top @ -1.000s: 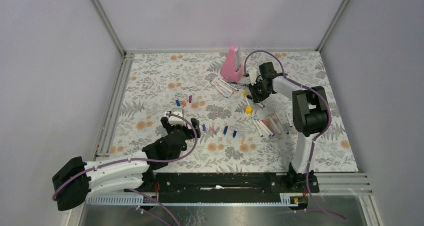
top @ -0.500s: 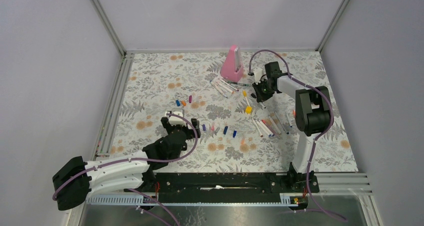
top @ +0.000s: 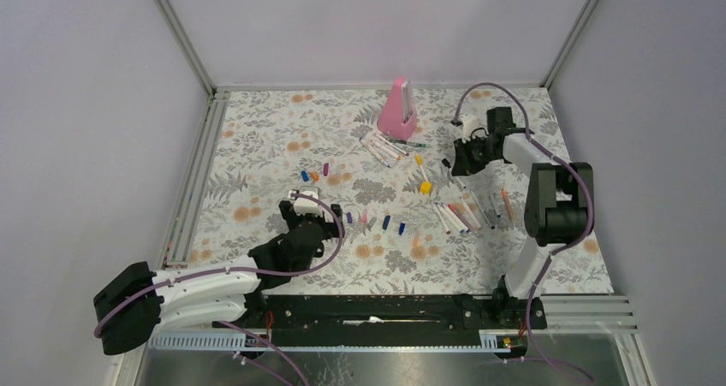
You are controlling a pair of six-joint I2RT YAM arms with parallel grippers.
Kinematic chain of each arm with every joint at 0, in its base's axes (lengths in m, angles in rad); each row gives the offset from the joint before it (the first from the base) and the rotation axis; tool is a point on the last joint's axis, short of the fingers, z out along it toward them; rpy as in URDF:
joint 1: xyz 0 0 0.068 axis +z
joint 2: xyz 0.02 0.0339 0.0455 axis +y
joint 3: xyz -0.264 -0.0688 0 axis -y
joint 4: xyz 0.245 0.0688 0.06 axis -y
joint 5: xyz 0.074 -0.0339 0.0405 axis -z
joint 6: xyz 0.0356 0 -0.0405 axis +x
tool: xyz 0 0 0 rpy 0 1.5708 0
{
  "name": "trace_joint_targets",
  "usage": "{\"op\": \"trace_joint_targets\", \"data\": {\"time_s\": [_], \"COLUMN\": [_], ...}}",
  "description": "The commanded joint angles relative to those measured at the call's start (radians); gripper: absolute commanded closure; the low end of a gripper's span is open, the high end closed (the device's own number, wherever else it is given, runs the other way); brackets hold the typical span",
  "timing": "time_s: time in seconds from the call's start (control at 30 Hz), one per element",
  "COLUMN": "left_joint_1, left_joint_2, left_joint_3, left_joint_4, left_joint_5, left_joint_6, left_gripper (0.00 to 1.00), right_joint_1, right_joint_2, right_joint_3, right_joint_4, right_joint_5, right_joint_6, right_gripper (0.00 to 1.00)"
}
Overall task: Open the pen caps
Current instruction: Pick up the pen from the center of the board.
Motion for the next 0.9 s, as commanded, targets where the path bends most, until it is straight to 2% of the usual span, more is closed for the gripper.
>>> {"op": "trace_joint_targets", "data": {"time_s": [0.0, 0.33, 0.5, 0.63, 0.87], "left_joint_1": [0.016, 0.059, 0.058, 0.05, 0.047], "left_joint_2": [0.03, 0.133, 0.113, 0.123, 0.294], "left_joint_3": [0.055, 0.177, 0.274, 0.326, 0.384], "left_joint_4": [0.025, -0.078, -0.089, 0.032, 0.367], "left_joint_5": [0.012, 0.068, 0.221, 0.351, 0.504], "left_joint_6": [0.007, -0.009, -0.092, -0.157, -0.269], "left_gripper": [0.01, 0.01, 0.01, 0.01, 0.01], "right_joint_1": [-0.043, -0.094, -0.094, -0.094, -0.094], "right_joint_2": [-0.132, -0.319, -0.432, -0.493, -0.538], "right_joint_3": [-0.026, -0.131, -0.191, -0.231, -0.286], "right_joint_4": [-0.004, -0.059, -0.115, -0.134, -0.09], "right_joint_5": [-0.215, -0.492, -0.57, -0.63, -0.724], "right_joint_6": [-0.02, -0.031, -0.068, -0.078, -0.023], "right_gripper": [1.0, 1.0, 1.0, 1.0, 1.0]}}
